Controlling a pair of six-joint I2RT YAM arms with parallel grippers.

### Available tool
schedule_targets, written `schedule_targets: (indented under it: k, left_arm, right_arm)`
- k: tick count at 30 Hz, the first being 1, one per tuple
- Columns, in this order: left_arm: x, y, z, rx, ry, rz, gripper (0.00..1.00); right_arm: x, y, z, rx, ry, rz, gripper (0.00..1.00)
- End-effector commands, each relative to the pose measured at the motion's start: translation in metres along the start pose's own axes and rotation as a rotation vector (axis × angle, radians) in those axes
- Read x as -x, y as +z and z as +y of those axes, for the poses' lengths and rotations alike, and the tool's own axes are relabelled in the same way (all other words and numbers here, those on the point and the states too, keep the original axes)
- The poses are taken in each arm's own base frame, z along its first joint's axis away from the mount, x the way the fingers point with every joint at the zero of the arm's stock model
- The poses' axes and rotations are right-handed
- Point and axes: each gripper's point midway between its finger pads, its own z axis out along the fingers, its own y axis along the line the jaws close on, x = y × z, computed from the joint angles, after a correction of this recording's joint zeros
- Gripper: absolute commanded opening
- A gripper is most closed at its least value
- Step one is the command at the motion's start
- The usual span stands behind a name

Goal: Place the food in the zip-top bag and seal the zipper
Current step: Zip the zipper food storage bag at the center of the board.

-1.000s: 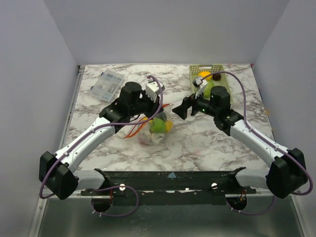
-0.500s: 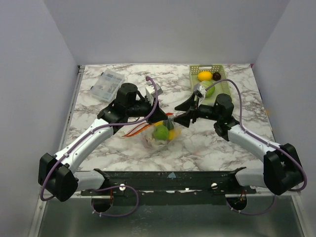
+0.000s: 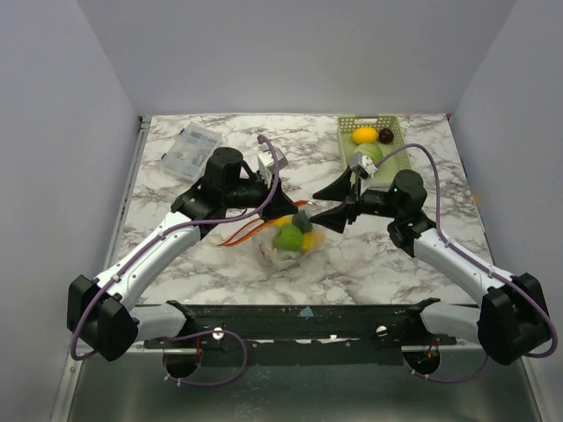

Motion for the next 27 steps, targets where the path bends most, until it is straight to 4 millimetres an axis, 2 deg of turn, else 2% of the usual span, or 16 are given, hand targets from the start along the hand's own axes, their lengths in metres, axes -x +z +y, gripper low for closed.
schedule_targets:
  k: [1, 5, 12, 15, 17, 20, 21, 24, 26, 27]
  left_arm:
    - [0.023, -0.011, -0.02, -0.055, 0.039, -0.049, 0.0]
    - [0.021, -0.011, -0.023, -0.075, 0.036, -0.042, 0.0]
    - [0.016, -0.011, -0.026, -0.091, 0.018, -0.029, 0.0]
    - [0.014, -0.009, -0.025, -0.094, 0.01, -0.021, 0.0]
    - [0.013, -0.008, -0.025, -0.106, 0.002, -0.012, 0.0]
    - [0.013, -0.006, -0.026, -0.114, -0.001, -0.007, 0.0]
    - [0.013, -0.006, -0.026, -0.113, 0.0, -0.007, 0.0]
    - [0.015, -0.007, -0.025, -0.105, 0.005, -0.006, 0.0]
    - [0.016, -0.008, -0.024, -0.091, 0.014, -0.001, 0.0]
    - [0.015, -0.008, -0.023, -0.073, 0.019, 0.002, 0.07]
  right_arm:
    - [-0.002, -0.003, 0.008, 0.029, -0.009, 0.025, 0.76]
    - [-0.004, 0.001, 0.004, 0.044, -0.002, 0.035, 0.72]
    - [-0.003, 0.012, 0.004, 0.067, -0.007, 0.024, 0.56]
    - [-0.002, 0.013, 0.001, 0.053, -0.012, 0.021, 0.56]
    - [0.0, 0.013, 0.002, 0.046, -0.019, 0.017, 0.6]
    - [-0.002, 0.014, 0.002, 0.05, -0.021, 0.018, 0.58]
    - [-0.004, 0.016, 0.002, 0.058, -0.016, 0.023, 0.55]
    - [-0.008, 0.017, 0.002, 0.072, -0.003, 0.039, 0.34]
    - [-0.007, 0.017, 0.002, 0.07, 0.003, 0.037, 0.17]
    - [-0.006, 0.018, 0.002, 0.073, 0.008, 0.036, 0.02]
